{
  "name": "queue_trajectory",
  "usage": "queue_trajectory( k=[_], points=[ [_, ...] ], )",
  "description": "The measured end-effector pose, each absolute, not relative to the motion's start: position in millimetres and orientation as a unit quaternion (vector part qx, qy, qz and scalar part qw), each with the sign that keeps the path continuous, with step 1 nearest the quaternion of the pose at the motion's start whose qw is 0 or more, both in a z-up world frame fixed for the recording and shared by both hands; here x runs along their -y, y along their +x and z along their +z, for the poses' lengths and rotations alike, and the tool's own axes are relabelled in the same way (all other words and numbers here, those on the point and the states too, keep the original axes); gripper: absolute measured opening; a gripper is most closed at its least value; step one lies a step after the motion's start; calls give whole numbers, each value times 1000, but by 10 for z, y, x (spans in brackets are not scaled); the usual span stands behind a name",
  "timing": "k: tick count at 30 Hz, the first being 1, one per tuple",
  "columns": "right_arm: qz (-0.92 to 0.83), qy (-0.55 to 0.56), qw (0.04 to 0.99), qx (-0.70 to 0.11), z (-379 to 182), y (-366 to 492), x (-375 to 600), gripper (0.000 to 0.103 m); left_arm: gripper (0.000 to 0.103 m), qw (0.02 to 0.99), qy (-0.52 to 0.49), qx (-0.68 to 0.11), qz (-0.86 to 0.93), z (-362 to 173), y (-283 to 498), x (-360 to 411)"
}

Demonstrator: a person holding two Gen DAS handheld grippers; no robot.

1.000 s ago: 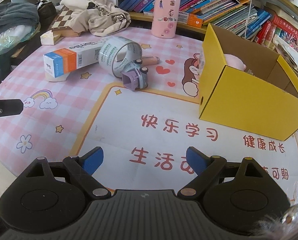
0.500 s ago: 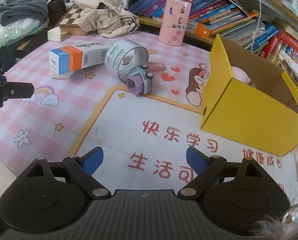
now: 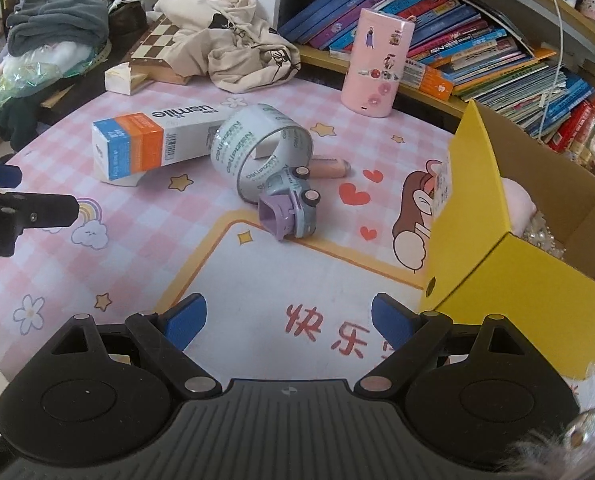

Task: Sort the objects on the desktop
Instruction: 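Move the left gripper toward the usmile box while the right approaches the purple toy car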

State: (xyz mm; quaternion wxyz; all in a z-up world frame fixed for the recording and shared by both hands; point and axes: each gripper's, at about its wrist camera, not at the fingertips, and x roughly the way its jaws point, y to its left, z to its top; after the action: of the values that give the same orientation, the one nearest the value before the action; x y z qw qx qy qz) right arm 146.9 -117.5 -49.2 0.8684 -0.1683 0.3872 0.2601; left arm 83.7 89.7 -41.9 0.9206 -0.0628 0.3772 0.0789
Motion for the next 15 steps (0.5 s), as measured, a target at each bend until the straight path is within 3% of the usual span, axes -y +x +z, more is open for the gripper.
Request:
queue_trajectory(
  k=[15],
  points=[
    [275, -171, 860, -394, -570, 1754, 1137, 90, 97, 914, -64, -390, 96, -505, 1056, -882]
  ],
)
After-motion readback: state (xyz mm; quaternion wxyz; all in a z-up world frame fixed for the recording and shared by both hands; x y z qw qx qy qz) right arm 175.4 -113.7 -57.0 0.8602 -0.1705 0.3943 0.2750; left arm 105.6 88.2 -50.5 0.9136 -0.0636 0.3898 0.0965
